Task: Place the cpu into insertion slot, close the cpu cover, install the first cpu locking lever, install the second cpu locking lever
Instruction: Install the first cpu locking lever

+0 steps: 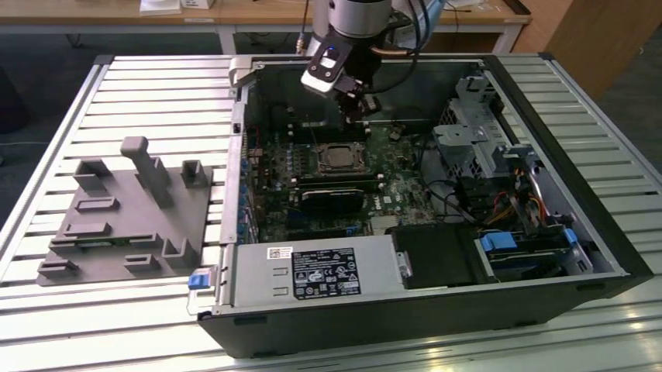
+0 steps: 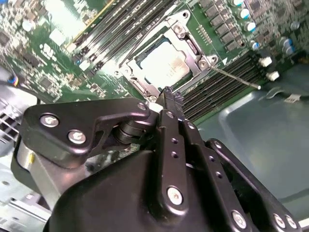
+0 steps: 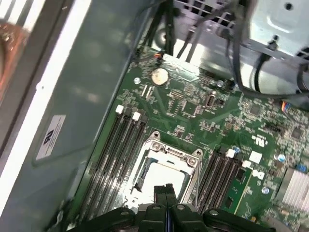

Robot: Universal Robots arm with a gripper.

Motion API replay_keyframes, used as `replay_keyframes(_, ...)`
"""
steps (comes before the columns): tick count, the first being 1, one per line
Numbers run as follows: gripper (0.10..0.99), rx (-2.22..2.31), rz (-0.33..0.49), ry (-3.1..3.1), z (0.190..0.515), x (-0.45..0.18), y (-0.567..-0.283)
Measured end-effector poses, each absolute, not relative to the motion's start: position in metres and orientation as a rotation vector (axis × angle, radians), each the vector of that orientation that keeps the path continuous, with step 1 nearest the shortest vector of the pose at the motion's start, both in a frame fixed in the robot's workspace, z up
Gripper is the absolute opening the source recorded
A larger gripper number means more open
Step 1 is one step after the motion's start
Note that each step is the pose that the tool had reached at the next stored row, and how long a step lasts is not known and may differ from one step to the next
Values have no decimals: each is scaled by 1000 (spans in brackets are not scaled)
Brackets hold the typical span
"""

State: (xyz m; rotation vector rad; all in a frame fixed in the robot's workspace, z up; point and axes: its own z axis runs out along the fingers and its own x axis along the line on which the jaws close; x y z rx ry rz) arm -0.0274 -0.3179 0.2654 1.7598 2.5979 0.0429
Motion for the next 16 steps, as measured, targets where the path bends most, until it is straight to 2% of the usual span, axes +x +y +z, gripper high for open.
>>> replay_keyframes(16,106,1487,43,2766,265,-27,-318)
